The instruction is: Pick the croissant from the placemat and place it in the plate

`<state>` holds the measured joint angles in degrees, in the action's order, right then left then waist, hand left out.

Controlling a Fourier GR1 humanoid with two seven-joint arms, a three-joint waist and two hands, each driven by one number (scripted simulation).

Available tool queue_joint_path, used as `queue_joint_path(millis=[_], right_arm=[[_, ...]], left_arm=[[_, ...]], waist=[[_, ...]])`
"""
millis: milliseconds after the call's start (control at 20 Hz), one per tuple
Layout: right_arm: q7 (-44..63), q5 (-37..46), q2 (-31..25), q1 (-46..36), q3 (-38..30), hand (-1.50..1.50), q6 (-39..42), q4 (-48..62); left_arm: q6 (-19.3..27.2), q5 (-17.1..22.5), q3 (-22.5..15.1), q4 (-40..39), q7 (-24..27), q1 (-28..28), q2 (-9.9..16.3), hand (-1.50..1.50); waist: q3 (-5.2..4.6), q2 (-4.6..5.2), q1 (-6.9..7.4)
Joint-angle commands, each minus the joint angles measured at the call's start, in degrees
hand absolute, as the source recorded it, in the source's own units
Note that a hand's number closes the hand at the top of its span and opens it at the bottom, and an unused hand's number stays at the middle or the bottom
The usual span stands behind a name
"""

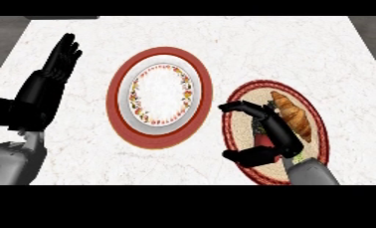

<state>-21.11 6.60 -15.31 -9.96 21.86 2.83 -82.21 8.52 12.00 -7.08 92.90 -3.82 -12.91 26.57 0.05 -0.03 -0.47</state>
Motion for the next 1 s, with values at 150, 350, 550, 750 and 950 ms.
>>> queue_joint_path(millis=[150, 350, 550, 750, 950], right_arm=[[-8.94, -0.99, -0.12, 2.34, -6.01, -1.5, 0.25, -2.18], [4.82, 1.12, -10.93, 2.8, -9.01, -1.5, 2.17, -16.46], [15.38, 8.11, -19.5, -0.36, -9.26, -1.5, 5.63, -15.51], [29.01, 9.87, -26.41, -3.85, -7.4, -1.5, 14.85, -19.92], [38.6, 9.44, -30.59, -6.69, -4.82, -1.5, 24.9, -21.72]], left_arm=[[-2.08, -1.23, 2.3, -2.45, -2.39, -4.26, -1.96, 0.0], [-2.81, -0.06, 3.97, -3.17, -0.62, -2.69, -0.6, 0.0], [-1.69, -1.19, 2.84, -2.2, -0.67, -2.47, -1.61, 0.0], [-3.12, 0.04, 3.69, -1.55, -1.59, -2.85, -0.72, 0.0], [-2.41, -1.18, 3.1, -2.21, -0.76, -3.17, -1.89, 0.0]], waist=[[-0.03, 0.02, 0.3], [-0.13, -0.23, -0.6], [-0.22, -0.26, -0.38], [-0.3, -0.41, -0.03], [-0.28, -0.22, 0.16]])
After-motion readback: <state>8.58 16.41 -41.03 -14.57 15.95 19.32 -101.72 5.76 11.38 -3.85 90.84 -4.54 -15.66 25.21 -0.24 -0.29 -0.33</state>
